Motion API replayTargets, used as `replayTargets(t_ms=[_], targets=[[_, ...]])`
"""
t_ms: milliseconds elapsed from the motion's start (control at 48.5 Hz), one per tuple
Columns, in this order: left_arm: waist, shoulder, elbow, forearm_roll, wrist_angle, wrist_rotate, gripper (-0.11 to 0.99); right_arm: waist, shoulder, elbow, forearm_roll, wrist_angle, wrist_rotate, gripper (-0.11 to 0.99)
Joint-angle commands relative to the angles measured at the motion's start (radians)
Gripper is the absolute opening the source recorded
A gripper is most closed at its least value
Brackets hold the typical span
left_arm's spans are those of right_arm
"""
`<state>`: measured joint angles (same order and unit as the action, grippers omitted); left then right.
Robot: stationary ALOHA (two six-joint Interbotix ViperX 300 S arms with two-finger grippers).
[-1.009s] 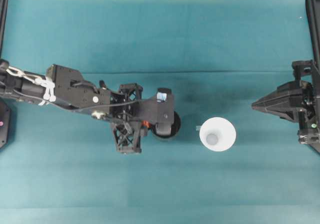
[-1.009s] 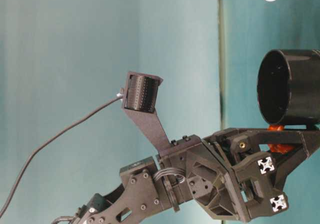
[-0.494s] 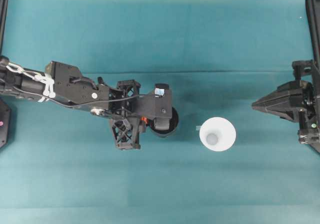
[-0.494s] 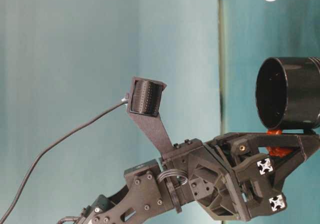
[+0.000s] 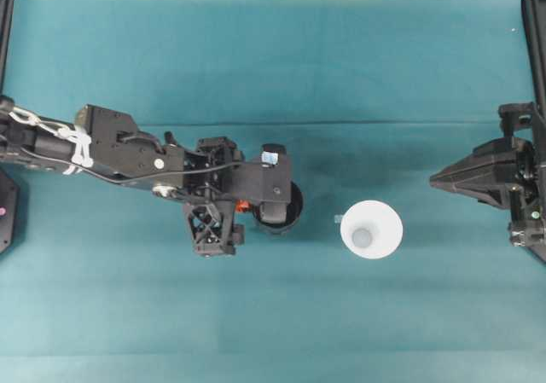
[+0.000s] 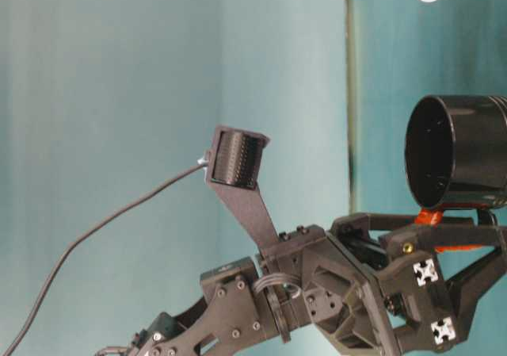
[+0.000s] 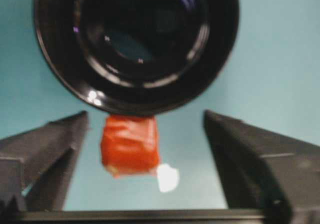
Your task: Put the paper cup into the moved red handle cup holder.
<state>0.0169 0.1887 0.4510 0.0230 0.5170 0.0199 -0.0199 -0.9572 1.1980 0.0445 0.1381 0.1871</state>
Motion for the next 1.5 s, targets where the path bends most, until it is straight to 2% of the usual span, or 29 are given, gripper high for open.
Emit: replayTargets(t_ms=[0, 165, 247, 309, 433, 515, 577, 618, 700, 742, 803, 865, 906, 1154, 1236, 1483], targets=[[0.0, -0.058, 0.0, 0.005, -0.003, 0.003, 0.97, -0.014, 0.005, -0.011, 0.003, 0.032, 0.011, -0.1], [0.005, -0.206, 0.026, 0.005, 0.014, 0.002, 0.97, -0.064, -0.014, -0.048, 0.0, 0.161, 0.014, -0.1], [0.005, -0.295, 0.051, 0.005, 0.025, -0.002, 0.97, -0.089, -0.025, -0.075, -0.017, 0.221, 0.014, -0.09], [0.005, -0.362, 0.08, 0.005, 0.032, -0.006, 0.97, -0.106, -0.031, -0.095, -0.021, 0.255, 0.014, -0.08], [0.005, -0.472, 0.138, 0.005, 0.032, -0.011, 0.97, -0.124, -0.023, -0.124, -0.021, 0.301, 0.017, -0.04], [0.005, -0.528, 0.179, 0.005, 0.032, -0.011, 0.96, -0.124, -0.009, -0.133, -0.017, 0.327, 0.025, 0.04], [0.003, -0.565, 0.209, 0.005, 0.032, -0.012, 0.96, -0.124, 0.008, -0.135, -0.006, 0.345, 0.043, 0.14], [0.005, -0.584, 0.222, 0.005, 0.032, -0.014, 0.96, -0.126, 0.021, -0.138, 0.006, 0.357, 0.064, 0.23], [0.005, -0.618, 0.245, 0.005, 0.032, -0.018, 0.96, -0.126, 0.057, -0.141, 0.02, 0.37, 0.121, 0.46], [0.005, -0.627, 0.253, 0.005, 0.032, -0.021, 0.96, -0.126, 0.077, -0.144, 0.021, 0.371, 0.156, 0.59], [0.005, -0.64, 0.264, 0.005, 0.032, -0.029, 0.96, -0.121, 0.106, -0.15, 0.021, 0.371, 0.193, 0.77], [0.005, -0.643, 0.268, 0.005, 0.032, -0.032, 0.96, -0.118, 0.138, -0.155, 0.021, 0.365, 0.218, 0.91], [0.005, -0.643, 0.268, 0.005, 0.032, -0.032, 0.96, -0.118, 0.164, -0.156, 0.021, 0.357, 0.222, 0.96], [0.005, -0.632, 0.268, 0.005, 0.029, -0.032, 0.96, -0.11, 0.321, -0.198, 0.023, 0.344, 0.225, 0.94], [0.005, -0.63, 0.268, 0.005, 0.028, -0.034, 0.96, -0.101, 0.38, -0.225, 0.025, 0.344, 0.225, 0.94], [0.005, -0.632, 0.275, 0.005, 0.028, -0.034, 0.96, -0.091, 0.546, -0.314, 0.025, 0.357, 0.225, 0.94]])
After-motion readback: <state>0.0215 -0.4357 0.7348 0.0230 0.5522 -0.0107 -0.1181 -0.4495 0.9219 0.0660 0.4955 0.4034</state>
